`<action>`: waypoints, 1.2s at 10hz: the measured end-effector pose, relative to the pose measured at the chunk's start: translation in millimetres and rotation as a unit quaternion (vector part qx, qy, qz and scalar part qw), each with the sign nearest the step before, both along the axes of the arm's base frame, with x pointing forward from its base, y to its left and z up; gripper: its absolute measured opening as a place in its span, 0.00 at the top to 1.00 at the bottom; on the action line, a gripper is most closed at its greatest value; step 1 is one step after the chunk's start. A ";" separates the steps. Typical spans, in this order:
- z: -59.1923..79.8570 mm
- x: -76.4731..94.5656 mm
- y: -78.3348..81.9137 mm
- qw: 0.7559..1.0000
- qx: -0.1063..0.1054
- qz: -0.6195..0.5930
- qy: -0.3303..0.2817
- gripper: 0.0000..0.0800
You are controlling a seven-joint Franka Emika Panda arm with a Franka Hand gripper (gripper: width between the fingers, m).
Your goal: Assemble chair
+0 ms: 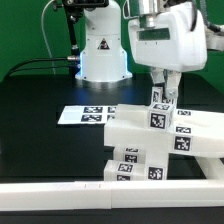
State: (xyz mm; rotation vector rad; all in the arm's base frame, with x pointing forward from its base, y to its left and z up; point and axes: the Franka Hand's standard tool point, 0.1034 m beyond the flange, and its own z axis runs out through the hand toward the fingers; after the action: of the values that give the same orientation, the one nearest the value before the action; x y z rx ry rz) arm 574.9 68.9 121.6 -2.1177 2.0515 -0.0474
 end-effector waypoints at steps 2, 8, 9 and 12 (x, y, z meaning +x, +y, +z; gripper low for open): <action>0.3 0.7 1.2 1.000 0.008 -0.026 -0.002 0.64; 2.8 3.3 1.0 0.973 -0.018 0.228 -0.005 0.19; 1.1 -0.3 3.9 0.964 -0.024 0.265 0.002 0.19; 0.1 -0.9 0.9 0.918 -0.046 0.395 -0.009 0.19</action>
Offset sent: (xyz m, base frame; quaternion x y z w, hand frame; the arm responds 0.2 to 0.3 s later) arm 0.0000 0.0000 0.0000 0.0000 0.0000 0.0000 1.0000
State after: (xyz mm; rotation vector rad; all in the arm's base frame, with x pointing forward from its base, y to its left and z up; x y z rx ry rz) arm 574.1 69.8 121.7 -2.8115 1.0584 -0.0454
